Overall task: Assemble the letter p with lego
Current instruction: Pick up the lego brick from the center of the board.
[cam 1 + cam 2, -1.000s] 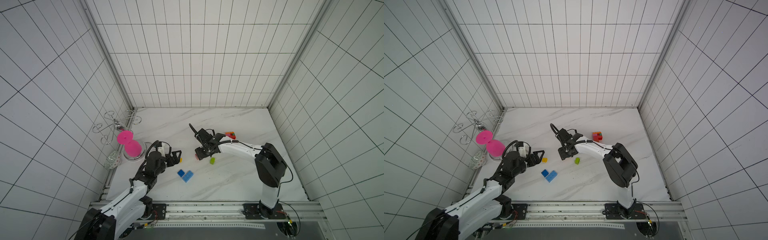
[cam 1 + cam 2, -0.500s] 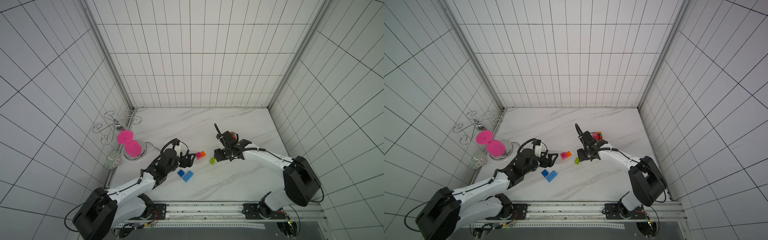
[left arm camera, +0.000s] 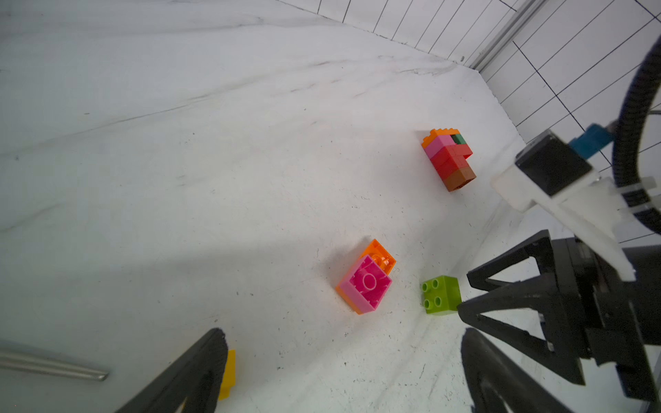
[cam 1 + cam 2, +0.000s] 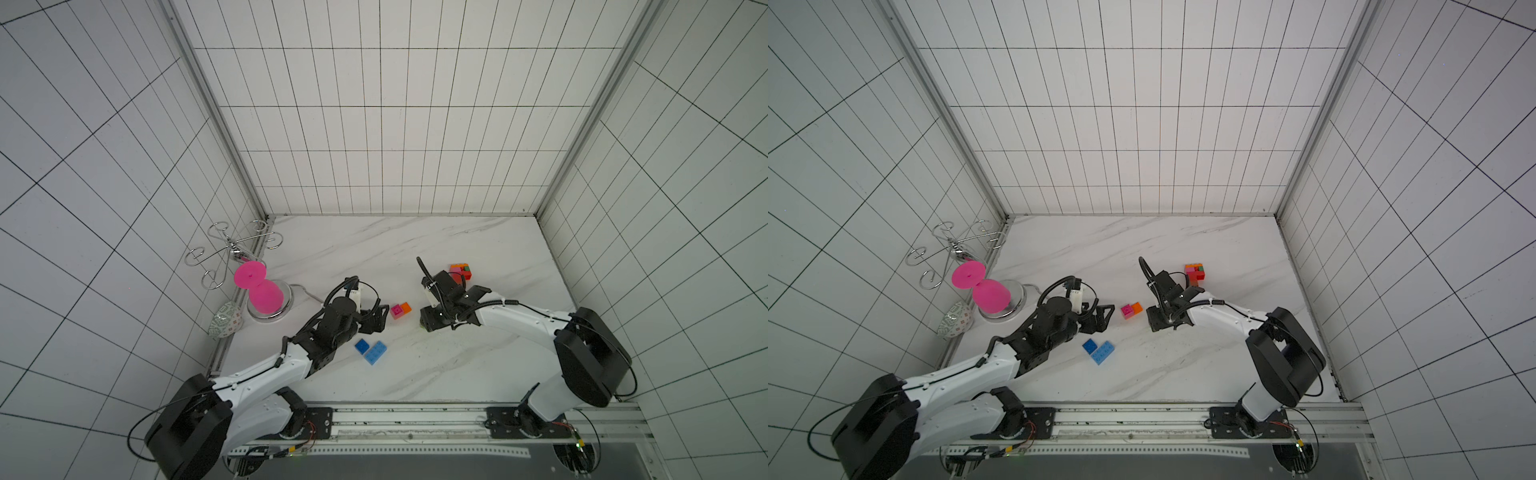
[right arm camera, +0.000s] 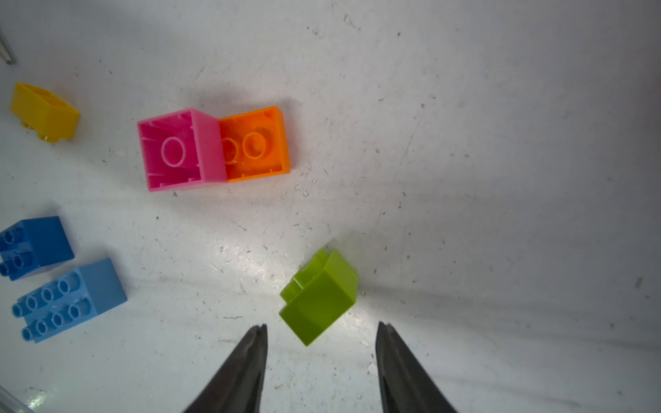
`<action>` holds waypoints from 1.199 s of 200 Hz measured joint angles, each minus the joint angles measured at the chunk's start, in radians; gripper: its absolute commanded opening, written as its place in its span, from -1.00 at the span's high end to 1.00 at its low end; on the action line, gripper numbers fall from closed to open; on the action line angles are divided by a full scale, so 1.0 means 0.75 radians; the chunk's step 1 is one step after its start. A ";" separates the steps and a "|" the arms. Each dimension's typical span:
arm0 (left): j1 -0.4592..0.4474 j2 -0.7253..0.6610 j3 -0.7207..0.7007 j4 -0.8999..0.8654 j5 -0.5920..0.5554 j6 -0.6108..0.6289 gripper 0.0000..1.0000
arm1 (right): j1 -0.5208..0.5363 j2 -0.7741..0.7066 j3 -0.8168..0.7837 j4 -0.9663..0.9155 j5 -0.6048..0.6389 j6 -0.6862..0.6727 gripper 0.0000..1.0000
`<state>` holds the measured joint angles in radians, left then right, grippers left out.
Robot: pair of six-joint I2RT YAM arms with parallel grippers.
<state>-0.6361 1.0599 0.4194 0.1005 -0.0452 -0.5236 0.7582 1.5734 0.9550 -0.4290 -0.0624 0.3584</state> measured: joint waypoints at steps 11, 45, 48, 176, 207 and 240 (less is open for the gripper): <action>0.046 -0.038 -0.011 0.001 -0.008 -0.017 -0.95 | 0.031 0.000 0.022 -0.010 0.021 -0.001 -0.07; 0.271 -0.150 -0.123 0.019 0.005 -0.085 -0.95 | 0.100 0.003 0.128 -0.017 0.049 -0.009 -0.09; 0.284 -0.153 -0.130 0.017 0.009 -0.089 -0.95 | 0.102 0.003 0.136 -0.016 0.048 -0.010 -0.09; -0.018 0.180 0.145 -0.347 -0.199 -0.011 -0.59 | -0.030 -0.180 0.036 0.019 -0.041 0.032 -0.11; -0.024 0.327 0.194 -0.402 -0.229 -0.004 -0.58 | -0.052 -0.208 -0.006 0.022 -0.061 0.033 -0.11; -0.032 0.447 0.231 -0.442 -0.250 0.001 -0.52 | -0.060 -0.211 -0.034 0.031 -0.078 0.036 -0.11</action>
<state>-0.6601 1.3949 0.5926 -0.2310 -0.2325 -0.5228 0.7132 1.4151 0.9295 -0.4057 -0.1211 0.3855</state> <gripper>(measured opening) 0.783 0.554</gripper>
